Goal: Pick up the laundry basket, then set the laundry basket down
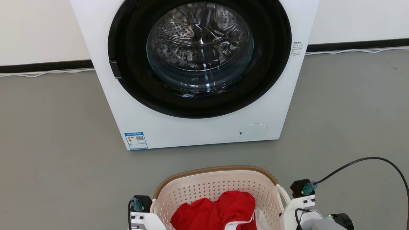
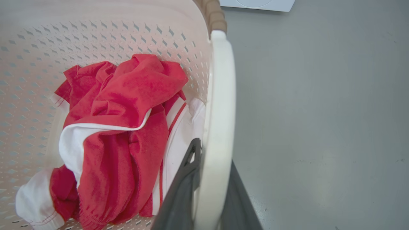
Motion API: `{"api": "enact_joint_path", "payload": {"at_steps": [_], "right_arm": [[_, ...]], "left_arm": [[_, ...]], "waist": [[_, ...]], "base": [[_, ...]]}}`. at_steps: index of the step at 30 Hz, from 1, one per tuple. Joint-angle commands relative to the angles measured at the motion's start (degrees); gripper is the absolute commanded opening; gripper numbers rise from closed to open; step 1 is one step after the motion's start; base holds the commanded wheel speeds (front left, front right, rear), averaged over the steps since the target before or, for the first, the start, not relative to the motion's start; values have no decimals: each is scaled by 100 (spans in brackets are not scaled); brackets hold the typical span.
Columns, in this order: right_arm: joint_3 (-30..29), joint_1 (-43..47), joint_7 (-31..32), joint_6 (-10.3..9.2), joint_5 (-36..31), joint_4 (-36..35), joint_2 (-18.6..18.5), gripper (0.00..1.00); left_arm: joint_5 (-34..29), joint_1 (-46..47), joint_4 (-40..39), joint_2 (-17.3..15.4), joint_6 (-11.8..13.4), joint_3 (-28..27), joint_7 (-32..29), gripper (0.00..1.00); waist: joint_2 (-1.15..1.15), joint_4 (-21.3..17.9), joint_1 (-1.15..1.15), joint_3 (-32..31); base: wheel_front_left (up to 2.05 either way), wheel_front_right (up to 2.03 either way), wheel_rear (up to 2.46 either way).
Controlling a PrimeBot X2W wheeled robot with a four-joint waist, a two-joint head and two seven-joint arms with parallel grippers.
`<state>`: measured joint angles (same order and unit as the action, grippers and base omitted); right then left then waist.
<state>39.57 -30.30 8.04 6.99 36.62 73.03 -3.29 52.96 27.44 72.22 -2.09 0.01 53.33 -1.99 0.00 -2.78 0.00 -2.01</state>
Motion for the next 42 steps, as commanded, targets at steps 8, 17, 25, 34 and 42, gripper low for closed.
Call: {"api": "enact_joint_path", "payload": {"at_steps": [8,17,25,34,42], "right_arm": [[163,-135,-101,50,41,-40,41,0],[211,-182,-164,50,115,-48,41,0],[110,-438,-585,50,232,-91,41,0],[-89,-1052,-1306,50,230,-36,29,0],[-173,-1536,-1836,50,103,25,-97,0]], "left_arm": [[48,225,-85,-78,-2,16,110,0],[113,273,-69,-78,22,78,152,0],[162,583,-8,-90,45,17,389,0],[146,1339,13,-129,209,-124,1055,0],[15,2066,23,-140,293,-115,1439,0]], "waist": [[0,4,0,26],[0,2,0,91],[0,-16,0,463],[0,35,0,1500],[0,131,0,2555]], "base": [[0,0,0],[0,0,0],[0,0,0],[0,0,0],[0,0,0]]}}
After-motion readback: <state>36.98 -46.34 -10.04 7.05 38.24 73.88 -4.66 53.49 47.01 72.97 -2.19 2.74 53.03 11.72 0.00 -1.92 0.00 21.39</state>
